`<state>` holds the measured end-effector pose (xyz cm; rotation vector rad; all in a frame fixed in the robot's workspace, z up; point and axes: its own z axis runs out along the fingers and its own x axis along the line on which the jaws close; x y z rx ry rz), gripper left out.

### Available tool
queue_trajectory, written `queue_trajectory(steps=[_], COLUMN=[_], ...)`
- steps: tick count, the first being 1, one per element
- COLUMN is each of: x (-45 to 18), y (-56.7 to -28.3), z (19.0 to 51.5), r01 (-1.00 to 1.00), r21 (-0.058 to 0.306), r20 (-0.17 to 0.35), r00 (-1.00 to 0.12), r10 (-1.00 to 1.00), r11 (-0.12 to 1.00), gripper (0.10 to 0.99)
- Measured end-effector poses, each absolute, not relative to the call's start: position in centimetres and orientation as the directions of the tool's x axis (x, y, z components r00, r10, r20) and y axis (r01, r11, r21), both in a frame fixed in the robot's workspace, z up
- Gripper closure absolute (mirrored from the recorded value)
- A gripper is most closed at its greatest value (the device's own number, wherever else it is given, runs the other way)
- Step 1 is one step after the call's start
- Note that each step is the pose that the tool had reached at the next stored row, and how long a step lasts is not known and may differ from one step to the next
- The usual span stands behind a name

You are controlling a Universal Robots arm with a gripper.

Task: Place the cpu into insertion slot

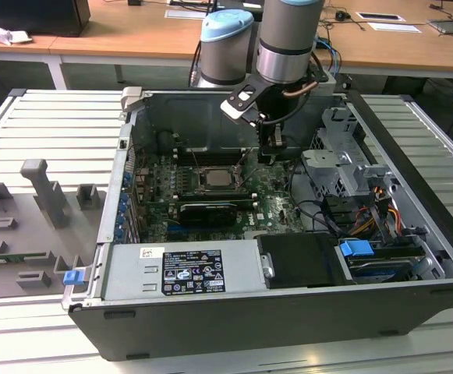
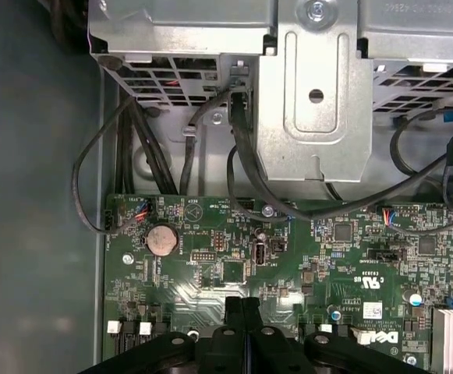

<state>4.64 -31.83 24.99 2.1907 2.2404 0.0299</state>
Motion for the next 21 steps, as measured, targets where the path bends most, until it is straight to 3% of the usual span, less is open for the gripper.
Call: queue_trajectory(steps=[21], x=[4.05], y=[-31.83], z=[24.95], r01=[1.000], r21=[0.019], r20=[0.008], r00=[-0.022], r10=[1.000], r11=[0.022], gripper=[0.980])
